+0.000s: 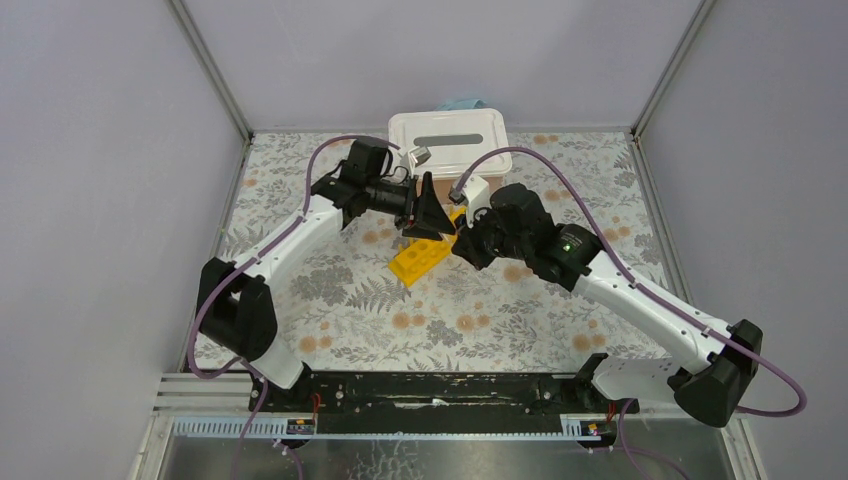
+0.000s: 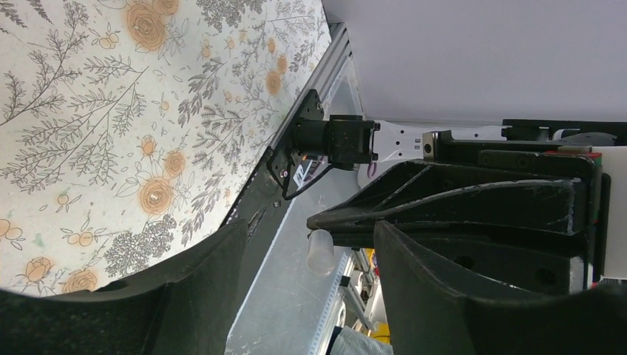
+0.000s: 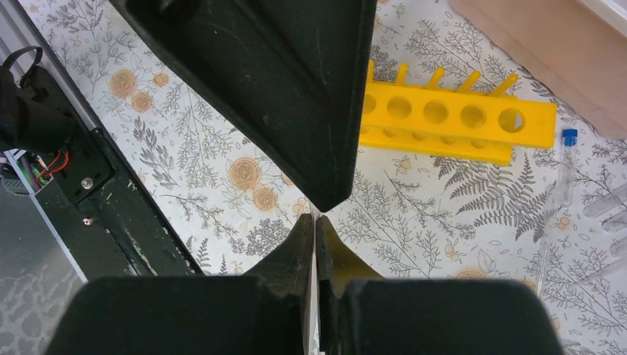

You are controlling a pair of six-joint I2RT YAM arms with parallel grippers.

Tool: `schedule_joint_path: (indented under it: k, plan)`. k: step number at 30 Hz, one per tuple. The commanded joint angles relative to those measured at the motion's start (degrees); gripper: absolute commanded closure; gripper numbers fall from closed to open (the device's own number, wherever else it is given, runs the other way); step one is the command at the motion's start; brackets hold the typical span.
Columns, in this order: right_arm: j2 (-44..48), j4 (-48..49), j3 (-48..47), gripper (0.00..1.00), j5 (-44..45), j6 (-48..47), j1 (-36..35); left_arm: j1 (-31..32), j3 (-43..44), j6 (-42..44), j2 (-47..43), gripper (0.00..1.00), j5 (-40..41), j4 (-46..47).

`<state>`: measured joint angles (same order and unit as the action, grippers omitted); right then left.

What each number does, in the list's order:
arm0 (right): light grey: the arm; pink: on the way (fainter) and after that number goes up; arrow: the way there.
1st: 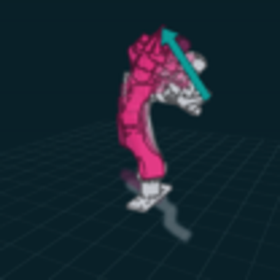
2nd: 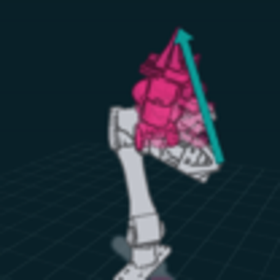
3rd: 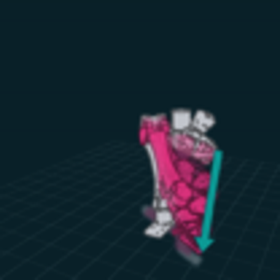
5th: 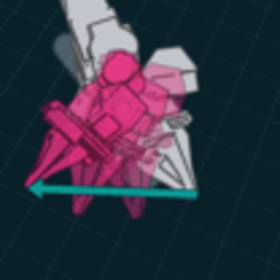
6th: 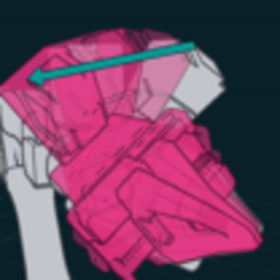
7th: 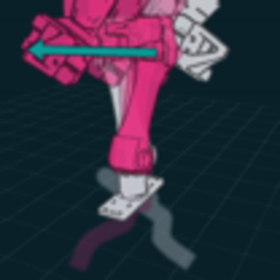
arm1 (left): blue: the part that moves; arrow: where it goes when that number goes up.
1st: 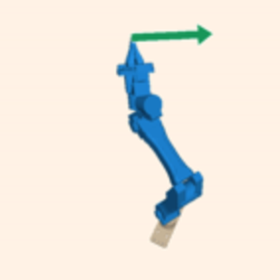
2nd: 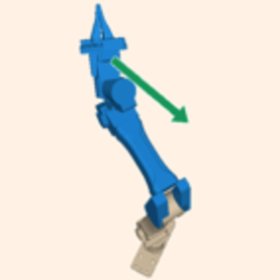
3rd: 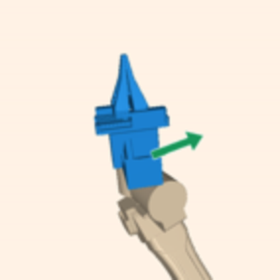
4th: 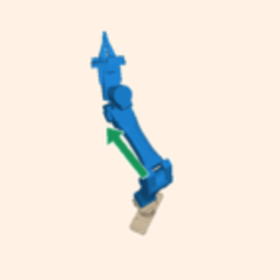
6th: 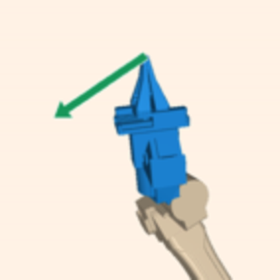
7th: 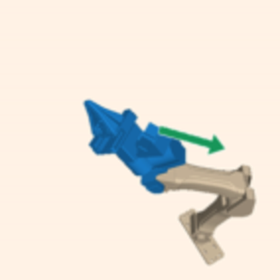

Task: Organize the chemistry lab equipment
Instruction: Pick up the test tube at the center of the board.

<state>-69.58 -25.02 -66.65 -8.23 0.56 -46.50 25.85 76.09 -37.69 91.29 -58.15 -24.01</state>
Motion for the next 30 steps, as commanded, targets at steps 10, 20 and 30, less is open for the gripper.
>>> schedule_joint_path:
  k: [10,20,30]
  plan:
    - [-0.94,0.52,-2.04,0.95,-0.71,-2.72,-0.78,0.26,-1.29,1.11,0.30,0.48,-3.61,2.04]
    - [-1.96,1.46,-1.82,0.95,-1.54,-2.84,-0.79,0.25,-2.60,1.49,-0.39,0.62,-4.10,2.06]
    - [-2.55,1.68,-1.81,0.95,-1.98,-2.97,-0.80,0.26,-2.32,1.90,0.12,0.71,-3.81,2.06]
